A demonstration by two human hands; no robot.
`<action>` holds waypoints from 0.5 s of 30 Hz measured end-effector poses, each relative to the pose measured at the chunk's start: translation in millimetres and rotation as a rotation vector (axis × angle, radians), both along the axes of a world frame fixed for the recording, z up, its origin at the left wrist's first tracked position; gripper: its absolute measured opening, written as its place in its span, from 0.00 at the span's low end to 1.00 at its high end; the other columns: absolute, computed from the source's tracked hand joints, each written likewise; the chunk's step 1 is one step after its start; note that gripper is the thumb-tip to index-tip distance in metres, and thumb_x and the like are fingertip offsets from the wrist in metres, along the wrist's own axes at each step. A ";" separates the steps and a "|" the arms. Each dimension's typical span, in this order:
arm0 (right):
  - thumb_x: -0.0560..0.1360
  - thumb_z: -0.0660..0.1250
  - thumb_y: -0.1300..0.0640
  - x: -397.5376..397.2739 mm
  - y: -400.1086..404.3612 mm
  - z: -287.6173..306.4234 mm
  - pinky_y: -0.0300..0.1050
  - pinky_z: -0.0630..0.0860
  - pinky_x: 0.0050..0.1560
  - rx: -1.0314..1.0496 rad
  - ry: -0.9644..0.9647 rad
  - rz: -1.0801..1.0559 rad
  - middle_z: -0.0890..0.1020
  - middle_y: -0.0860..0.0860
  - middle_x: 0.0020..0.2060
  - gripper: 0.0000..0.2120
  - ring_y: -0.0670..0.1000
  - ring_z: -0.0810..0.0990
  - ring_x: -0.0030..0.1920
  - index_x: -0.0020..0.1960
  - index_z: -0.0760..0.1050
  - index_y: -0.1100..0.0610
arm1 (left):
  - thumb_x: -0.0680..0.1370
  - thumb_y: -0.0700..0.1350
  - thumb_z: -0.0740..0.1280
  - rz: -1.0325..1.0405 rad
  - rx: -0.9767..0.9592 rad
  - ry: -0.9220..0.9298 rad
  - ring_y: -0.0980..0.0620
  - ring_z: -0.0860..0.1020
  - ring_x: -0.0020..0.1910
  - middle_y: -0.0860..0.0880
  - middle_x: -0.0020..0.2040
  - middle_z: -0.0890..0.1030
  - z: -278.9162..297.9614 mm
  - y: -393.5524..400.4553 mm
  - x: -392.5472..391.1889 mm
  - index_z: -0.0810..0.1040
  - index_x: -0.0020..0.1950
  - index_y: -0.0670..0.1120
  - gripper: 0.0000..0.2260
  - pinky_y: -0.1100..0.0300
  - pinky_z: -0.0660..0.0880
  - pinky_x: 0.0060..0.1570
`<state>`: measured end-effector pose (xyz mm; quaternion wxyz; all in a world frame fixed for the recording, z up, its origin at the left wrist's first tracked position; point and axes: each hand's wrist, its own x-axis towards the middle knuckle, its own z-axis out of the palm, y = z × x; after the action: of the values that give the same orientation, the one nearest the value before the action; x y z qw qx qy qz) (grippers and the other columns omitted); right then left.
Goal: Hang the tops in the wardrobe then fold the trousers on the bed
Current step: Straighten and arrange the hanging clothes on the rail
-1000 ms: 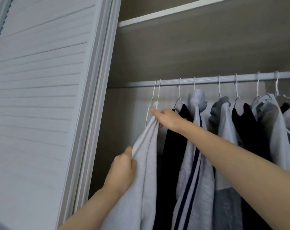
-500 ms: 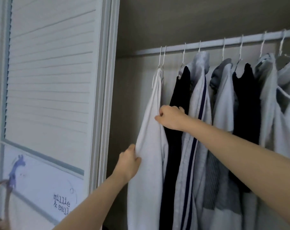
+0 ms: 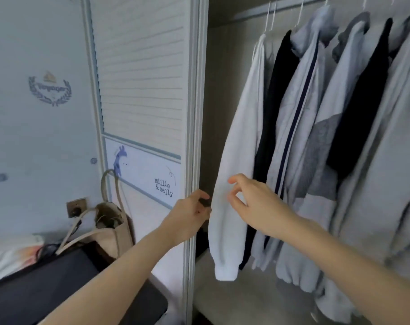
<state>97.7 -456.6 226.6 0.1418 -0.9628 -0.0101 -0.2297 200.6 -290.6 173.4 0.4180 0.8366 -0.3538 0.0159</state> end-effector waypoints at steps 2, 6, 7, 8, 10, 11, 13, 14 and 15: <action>0.80 0.55 0.43 -14.3 13.1 -22.6 0.39 0.74 0.46 0.086 -0.005 0.052 0.74 0.39 0.52 0.17 0.40 0.75 0.45 0.67 0.63 0.44 | 0.81 0.47 0.61 0.078 -0.050 -0.017 0.56 0.81 0.41 0.53 0.41 0.84 -9.3 27.3 -28.0 0.72 0.61 0.52 0.09 0.68 0.75 0.40; 0.80 0.57 0.47 -47.1 48.3 -76.2 0.27 0.70 0.40 0.288 0.072 0.207 0.75 0.36 0.48 0.15 0.35 0.75 0.45 0.66 0.67 0.47 | 0.81 0.45 0.62 0.312 -0.190 0.063 0.59 0.81 0.40 0.54 0.38 0.84 -47.4 86.3 -103.5 0.76 0.55 0.53 0.06 0.65 0.77 0.43; 0.80 0.58 0.48 -54.9 53.5 -87.6 0.26 0.70 0.44 0.330 0.091 0.243 0.76 0.38 0.49 0.15 0.36 0.76 0.48 0.65 0.68 0.48 | 0.80 0.44 0.63 0.373 -0.226 0.095 0.60 0.81 0.39 0.54 0.37 0.84 -58.6 95.6 -121.1 0.76 0.53 0.53 0.06 0.68 0.76 0.42; 0.80 0.59 0.49 -67.6 62.5 -103.8 0.29 0.71 0.48 0.369 0.124 0.294 0.77 0.40 0.51 0.14 0.38 0.76 0.51 0.64 0.70 0.49 | 0.80 0.44 0.63 0.464 -0.246 0.123 0.61 0.81 0.39 0.55 0.37 0.84 -73.6 108.7 -150.7 0.76 0.51 0.55 0.06 0.69 0.75 0.41; 0.80 0.60 0.51 -92.7 79.4 -131.6 0.36 0.73 0.51 0.413 0.179 0.388 0.79 0.44 0.52 0.12 0.43 0.78 0.52 0.62 0.72 0.49 | 0.80 0.44 0.63 0.653 -0.284 0.177 0.58 0.81 0.37 0.56 0.37 0.84 -102.6 129.6 -205.2 0.76 0.49 0.57 0.07 0.66 0.76 0.39; 0.79 0.60 0.51 -100.6 83.6 -139.2 0.36 0.73 0.49 0.433 0.183 0.410 0.80 0.44 0.51 0.11 0.44 0.78 0.51 0.61 0.72 0.48 | 0.80 0.45 0.64 0.712 -0.304 0.185 0.54 0.81 0.36 0.56 0.37 0.84 -110.6 135.3 -219.6 0.75 0.49 0.57 0.06 0.63 0.76 0.36; 0.79 0.61 0.53 -130.1 102.5 -163.6 0.36 0.72 0.47 0.470 0.230 0.520 0.81 0.45 0.49 0.10 0.43 0.78 0.48 0.59 0.74 0.50 | 0.80 0.45 0.64 0.889 -0.328 0.199 0.48 0.80 0.34 0.57 0.37 0.84 -133.5 150.4 -278.9 0.76 0.50 0.56 0.05 0.58 0.75 0.32; 0.79 0.62 0.54 -151.6 112.8 -178.4 0.34 0.72 0.46 0.483 0.272 0.592 0.81 0.44 0.47 0.09 0.41 0.78 0.46 0.58 0.75 0.51 | 0.80 0.45 0.64 0.988 -0.335 0.217 0.49 0.81 0.34 0.57 0.37 0.84 -147.7 155.7 -319.6 0.76 0.50 0.56 0.05 0.57 0.75 0.33; 0.79 0.62 0.54 -168.0 120.0 -186.9 0.30 0.71 0.45 0.501 0.308 0.640 0.81 0.43 0.46 0.08 0.38 0.78 0.45 0.57 0.75 0.51 | 0.80 0.46 0.64 1.049 -0.360 0.206 0.52 0.81 0.35 0.57 0.37 0.84 -157.3 157.5 -347.4 0.76 0.49 0.57 0.05 0.58 0.76 0.33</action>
<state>-70.3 -336.6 39.7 0.4349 -0.8701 -0.2309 -0.0231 -146.7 -133.1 16.0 0.5225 0.8131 0.1605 0.2001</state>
